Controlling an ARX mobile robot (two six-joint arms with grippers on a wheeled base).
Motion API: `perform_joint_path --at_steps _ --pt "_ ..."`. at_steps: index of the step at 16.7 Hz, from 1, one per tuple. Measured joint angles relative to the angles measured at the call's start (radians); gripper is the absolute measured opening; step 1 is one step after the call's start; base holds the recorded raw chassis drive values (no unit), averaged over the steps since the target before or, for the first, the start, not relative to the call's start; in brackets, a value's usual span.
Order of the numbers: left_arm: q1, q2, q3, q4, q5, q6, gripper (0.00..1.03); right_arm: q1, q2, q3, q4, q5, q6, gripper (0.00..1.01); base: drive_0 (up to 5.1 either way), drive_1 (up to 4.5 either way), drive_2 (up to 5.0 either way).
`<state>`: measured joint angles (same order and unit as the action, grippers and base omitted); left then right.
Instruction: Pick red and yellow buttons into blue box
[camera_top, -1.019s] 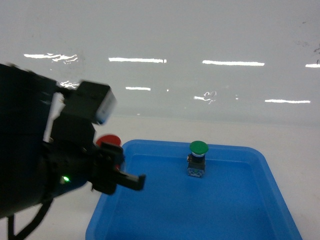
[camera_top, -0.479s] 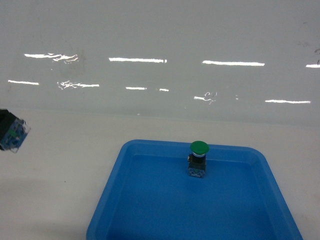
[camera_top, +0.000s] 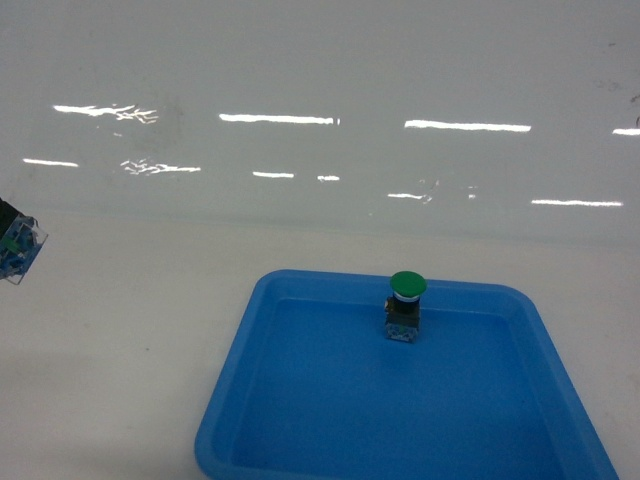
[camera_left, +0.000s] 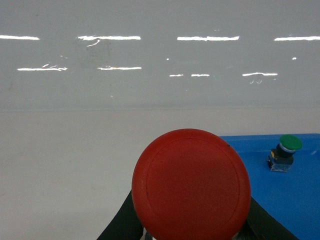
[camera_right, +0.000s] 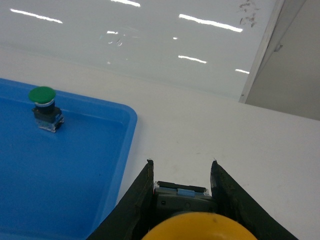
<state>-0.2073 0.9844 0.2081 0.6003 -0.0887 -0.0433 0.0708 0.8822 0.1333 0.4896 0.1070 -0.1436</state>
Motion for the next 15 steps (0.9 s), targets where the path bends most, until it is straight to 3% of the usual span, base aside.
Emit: perform_joint_path --at_steps 7,15 --pt "0.0 0.0 0.0 0.002 0.0 0.003 0.24 0.0 0.0 0.0 0.001 0.001 0.0 0.3 -0.1 -4.32 4.1" --pt "-0.001 -0.002 -0.001 0.002 -0.003 0.003 0.24 0.0 0.0 0.0 0.001 0.0 0.0 0.3 4.4 -4.03 -0.2"
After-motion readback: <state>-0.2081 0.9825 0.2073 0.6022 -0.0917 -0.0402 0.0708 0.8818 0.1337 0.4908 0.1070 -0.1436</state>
